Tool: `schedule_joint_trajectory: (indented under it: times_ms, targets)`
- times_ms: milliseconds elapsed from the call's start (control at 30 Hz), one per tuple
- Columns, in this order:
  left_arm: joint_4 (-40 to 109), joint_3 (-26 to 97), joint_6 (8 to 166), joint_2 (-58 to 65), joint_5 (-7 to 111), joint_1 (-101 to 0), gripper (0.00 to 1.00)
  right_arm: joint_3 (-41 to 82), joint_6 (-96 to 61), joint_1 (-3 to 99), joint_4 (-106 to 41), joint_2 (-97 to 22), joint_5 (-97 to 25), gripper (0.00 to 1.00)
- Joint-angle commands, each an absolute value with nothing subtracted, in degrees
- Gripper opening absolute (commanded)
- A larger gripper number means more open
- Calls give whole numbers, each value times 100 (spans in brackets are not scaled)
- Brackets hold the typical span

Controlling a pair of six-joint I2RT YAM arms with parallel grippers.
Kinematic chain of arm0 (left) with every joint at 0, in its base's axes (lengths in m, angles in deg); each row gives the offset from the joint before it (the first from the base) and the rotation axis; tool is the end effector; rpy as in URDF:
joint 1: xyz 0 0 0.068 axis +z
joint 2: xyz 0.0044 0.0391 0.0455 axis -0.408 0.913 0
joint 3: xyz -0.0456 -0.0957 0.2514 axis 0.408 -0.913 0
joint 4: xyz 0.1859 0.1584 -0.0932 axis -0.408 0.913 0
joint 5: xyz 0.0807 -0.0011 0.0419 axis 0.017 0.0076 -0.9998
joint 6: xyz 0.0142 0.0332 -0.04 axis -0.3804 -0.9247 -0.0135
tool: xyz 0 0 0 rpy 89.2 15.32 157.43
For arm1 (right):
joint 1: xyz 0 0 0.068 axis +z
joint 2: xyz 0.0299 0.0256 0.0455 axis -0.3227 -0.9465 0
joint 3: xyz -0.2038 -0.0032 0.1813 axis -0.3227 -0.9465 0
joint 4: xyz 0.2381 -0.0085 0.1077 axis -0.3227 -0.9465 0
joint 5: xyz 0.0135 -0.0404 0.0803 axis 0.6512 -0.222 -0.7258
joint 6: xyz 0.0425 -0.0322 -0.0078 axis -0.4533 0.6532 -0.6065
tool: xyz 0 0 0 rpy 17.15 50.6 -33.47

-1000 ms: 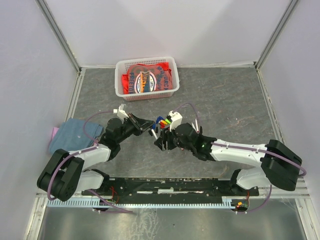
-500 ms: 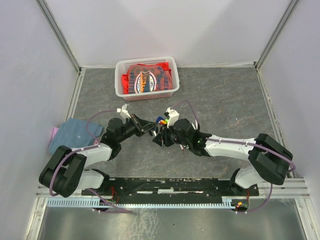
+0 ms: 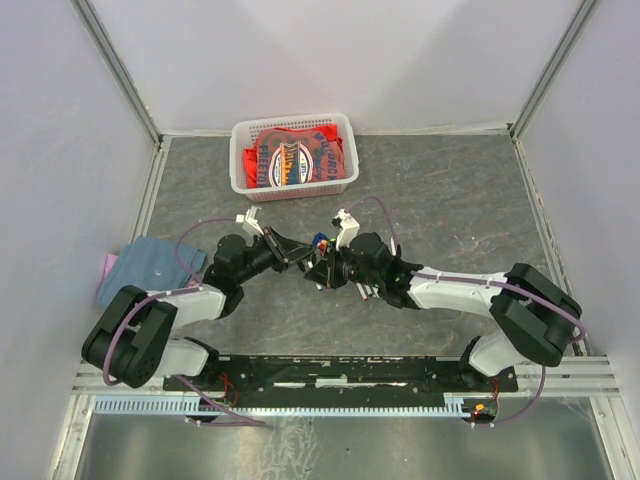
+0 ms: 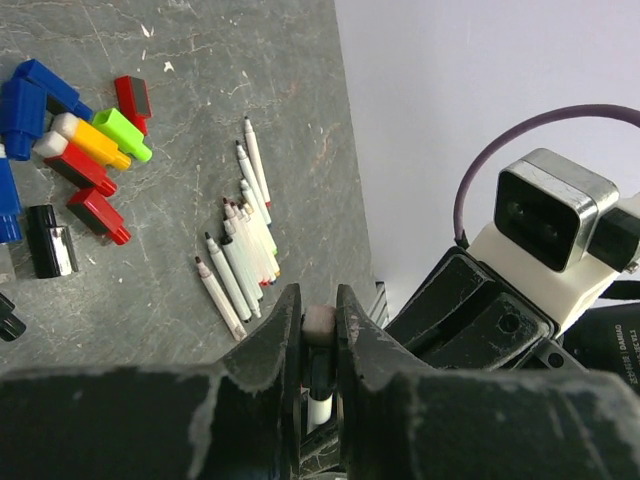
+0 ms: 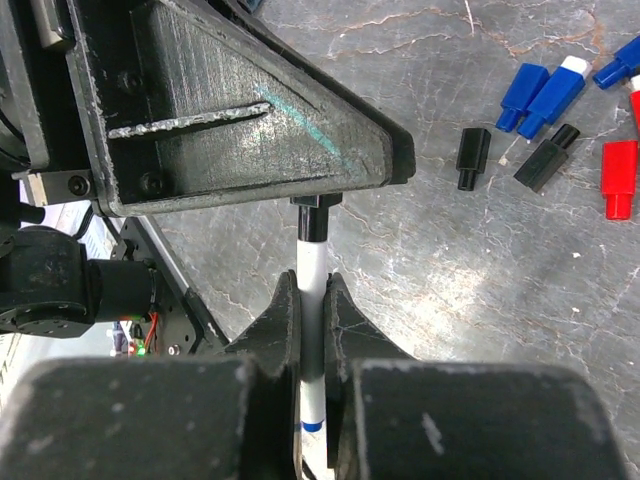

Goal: Open the pen caps

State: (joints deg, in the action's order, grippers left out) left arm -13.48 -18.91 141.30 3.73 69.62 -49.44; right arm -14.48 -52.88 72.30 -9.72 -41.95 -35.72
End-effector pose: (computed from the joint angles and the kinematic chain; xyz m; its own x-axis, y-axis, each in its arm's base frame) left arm 0.2112 -0.1174 0.1785 -0.7620 -0.5461 -0.3480 0.2017 0.3105 -0.9289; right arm 0.1838 0.2561 0.2040 -0.7553 0.1032 -0.6472 -0.4869 0.5726 0.6595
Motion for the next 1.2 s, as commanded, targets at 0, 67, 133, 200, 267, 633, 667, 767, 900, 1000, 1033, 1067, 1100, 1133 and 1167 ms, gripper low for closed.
schedule_joint_trajectory:
  times_ms: [0, 67, 133, 200, 267, 633, 667, 767, 900, 1000, 1033, 1067, 1100, 1133, 1167]
  targets:
    - [-1578, -1544, 14114, 471, 7247, -4975, 3, -1197, -5201, 7215, -904, -4355, -3630, 1]
    - [-1526, -1432, 14099, 522, 7241, -4982, 3, -1136, -5080, 7212, -1179, -4374, -3504, 1]
    - [-1319, -1339, 14079, 482, 7027, -4968, 3, -1060, -4922, 7216, -1532, -4365, -3285, 1]
    - [122, -1160, 13913, 211, 6190, -4981, 3, -951, -4725, 7247, -2014, -4356, -2937, 1]
    - [845, -1067, 13886, -25, 5327, -4996, 3, -821, -4496, 7329, -2436, -4367, -2552, 1]
    - [1211, -637, 14146, 214, 4443, -5279, 3, -869, -3920, 7876, -2864, -4542, -1180, 1]
    - [1082, -695, 14152, 210, 4465, -5278, 3, -945, -3942, 7870, -2743, -4514, -1220, 1]
    - [524, -948, 14125, 201, 4559, -5269, 3, -1176, -4053, 7858, -2400, -4337, -1466, 1]
    - [714, -981, 13689, 211, 4579, -5258, 3, -1158, -4086, 7838, -2648, -4225, -1447, 1]
    - [1283, -903, 13278, 273, 4448, -5264, 3, -1134, -4085, 7834, -2890, -4257, -1265, 1]
    - [1453, -845, 13144, 342, 4432, -5260, 3, -1144, -4103, 7834, -2939, -4286, -1145, 1]
    - [1613, -813, 13023, 415, 4400, -5272, 3, -1154, -4118, 7836, -2973, -4322, -1060, 1]
    - [1768, -792, 12949, 477, 4350, -5273, 3, -1149, -4131, 7841, -3033, -4353, -966, 1]
    - [1887, -787, 12887, 552, 4271, -5284, 3, -1140, -4145, 7841, -3093, -4395, -885, 2]
    - [1974, -799, 12837, 591, 4190, -5286, 3, -1126, -4151, 7841, -3151, -4426, -796, 3]
